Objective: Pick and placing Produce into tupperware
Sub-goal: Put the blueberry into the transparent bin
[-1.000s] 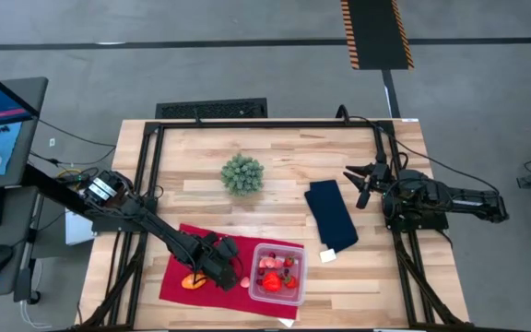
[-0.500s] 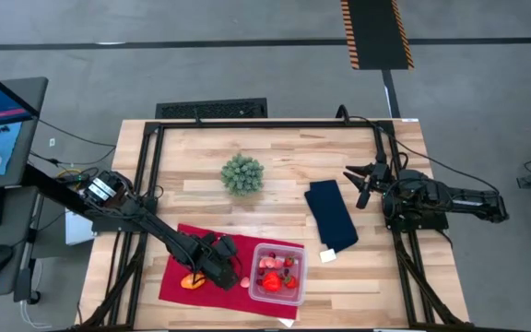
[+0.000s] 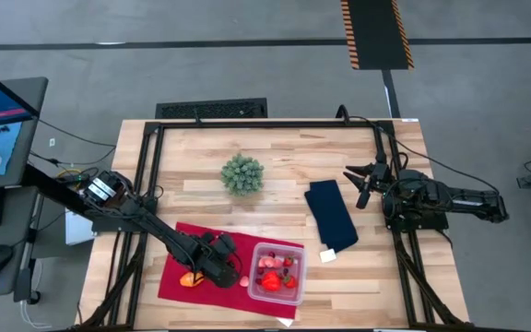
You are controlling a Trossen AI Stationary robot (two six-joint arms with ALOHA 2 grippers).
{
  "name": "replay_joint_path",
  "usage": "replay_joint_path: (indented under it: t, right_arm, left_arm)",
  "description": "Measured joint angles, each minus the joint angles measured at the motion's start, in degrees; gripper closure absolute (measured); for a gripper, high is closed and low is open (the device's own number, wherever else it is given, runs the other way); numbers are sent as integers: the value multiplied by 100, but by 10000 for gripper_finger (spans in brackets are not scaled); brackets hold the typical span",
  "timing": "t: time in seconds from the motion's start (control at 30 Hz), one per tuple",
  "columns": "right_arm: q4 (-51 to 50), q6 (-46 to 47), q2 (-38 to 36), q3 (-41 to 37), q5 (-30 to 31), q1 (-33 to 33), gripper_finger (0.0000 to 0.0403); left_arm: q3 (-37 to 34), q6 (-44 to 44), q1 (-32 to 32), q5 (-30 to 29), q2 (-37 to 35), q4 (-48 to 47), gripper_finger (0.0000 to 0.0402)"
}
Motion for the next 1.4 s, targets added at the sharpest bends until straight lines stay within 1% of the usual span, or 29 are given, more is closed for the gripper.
replay_joint_path:
  t: [0.1, 0.17, 0.23, 0.3, 0.43, 0.6, 0.7, 0.93, 1.0, 1.13, 1.3, 1.4]
  right_arm:
    - [0, 0, 0, 0, 0, 0, 283]
    - [0, 0, 0, 0, 0, 0, 283]
    - [0, 0, 0, 0, 0, -2, 283]
    - [0, 0, 0, 0, 0, 0, 283]
    - [-1, 2, 0, 0, 0, -2, 283]
    - [0, 0, 0, 0, 0, -2, 283]
    - [0, 0, 0, 0, 0, -1, 283]
    - [0, 0, 0, 0, 0, -2, 283]
    - [0, 0, 0, 0, 0, -1, 283]
    - [0, 0, 0, 0, 0, 0, 283]
    - [0, 0, 0, 0, 0, -1, 283]
    - [0, 1, 1, 0, 0, -1, 283]
  left_arm:
    - [4, -1, 0, -3, 0, -26, 206]
    - [106, -29, 0, -5, 6, -257, 203]
    - [226, -233, -2, 20, 19, -610, 201]
    - [273, -482, -22, 27, 22, -763, 200]
    - [279, -394, -85, -114, 57, -768, 200]
    - [289, -485, -98, -110, 57, -761, 200]
    - [289, -320, -98, -112, 57, -751, 200]
    - [296, -290, -101, -130, 57, -767, 200]
    - [375, -249, -107, -119, 59, -900, 200]
    - [691, -245, -109, -131, 57, -1477, 200]
    - [660, -277, -109, -129, 57, -1403, 200]
    - [658, -438, -129, -121, 55, -1401, 200]
